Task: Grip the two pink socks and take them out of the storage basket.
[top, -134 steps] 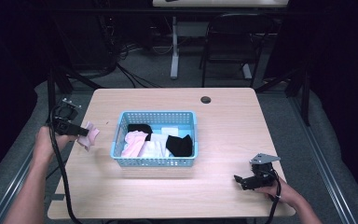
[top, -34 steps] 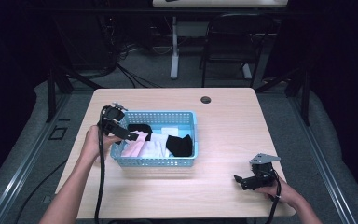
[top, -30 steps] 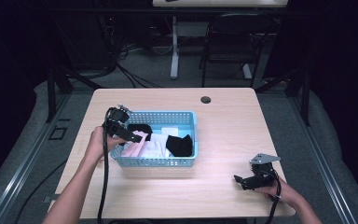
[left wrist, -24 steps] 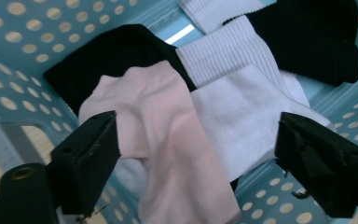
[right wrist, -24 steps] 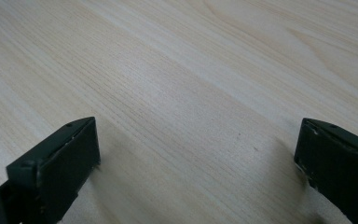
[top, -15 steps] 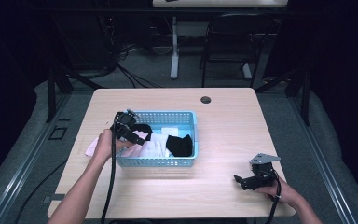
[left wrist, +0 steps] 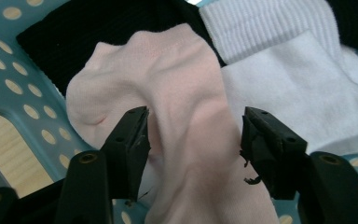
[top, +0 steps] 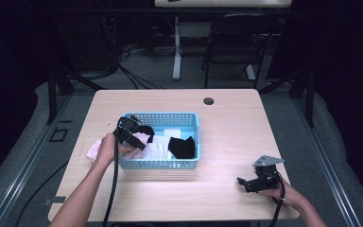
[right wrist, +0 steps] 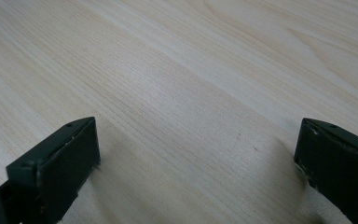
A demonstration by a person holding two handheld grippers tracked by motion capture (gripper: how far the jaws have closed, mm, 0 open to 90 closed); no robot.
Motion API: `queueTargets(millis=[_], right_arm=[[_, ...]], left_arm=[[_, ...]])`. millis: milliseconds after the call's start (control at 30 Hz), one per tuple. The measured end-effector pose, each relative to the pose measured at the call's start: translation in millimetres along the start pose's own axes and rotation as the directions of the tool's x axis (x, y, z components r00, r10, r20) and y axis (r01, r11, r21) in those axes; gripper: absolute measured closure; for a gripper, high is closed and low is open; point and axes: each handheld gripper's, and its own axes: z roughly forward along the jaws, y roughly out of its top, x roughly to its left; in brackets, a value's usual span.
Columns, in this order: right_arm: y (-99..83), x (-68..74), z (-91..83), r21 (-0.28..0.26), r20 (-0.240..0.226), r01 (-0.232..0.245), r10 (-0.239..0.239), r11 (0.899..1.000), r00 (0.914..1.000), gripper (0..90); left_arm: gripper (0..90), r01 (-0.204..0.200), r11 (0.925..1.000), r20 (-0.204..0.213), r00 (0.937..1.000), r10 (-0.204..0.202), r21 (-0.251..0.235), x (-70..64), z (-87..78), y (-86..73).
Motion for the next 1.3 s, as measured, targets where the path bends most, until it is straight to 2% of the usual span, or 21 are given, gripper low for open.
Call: queueTargets(millis=[167,300,400,733,933,1300], right_arm=[[0.0,0.0,0.0,0.000,0.000,0.000,0.000,1.000,1.0000,0.0],[0.1,-0.1,-0.2,0.002,0.001,0.001,-0.001,1.000,1.0000,0.0],[0.0,0.0,0.0,0.000,0.000,0.000,0.000,1.000,1.0000,0.0],[0.1,-0.1,-0.2,0.002,0.001,0.001,-0.001,1.000,1.0000,0.0],[0.0,0.0,-0.1,0.001,0.001,0.000,0.000,1.000,1.0000,0.0],[0.0,0.0,0.0,0.000,0.000,0.000,0.000,1.000,1.0000,0.0]], left_arm=[[59.4,0.000,0.9991,-0.031,0.9995,0.001,0.044,-2.6,5.1,1.8],[77.6,-0.003,0.9989,-0.041,0.9991,0.005,0.047,-2.7,6.1,1.7],[85.7,-0.019,0.9988,-0.039,0.9990,0.020,0.046,-3.1,4.2,1.3],[86.5,-0.046,0.9983,-0.036,0.9984,0.045,-0.036,-5.3,-20.9,-1.9],[86.6,-0.069,0.9954,-0.051,0.9966,0.066,-0.067,-7.3,-38.3,0.8],[86.7,-0.083,0.9895,-0.056,0.9955,0.077,-0.118,-10.3,-65.0,10.1]])
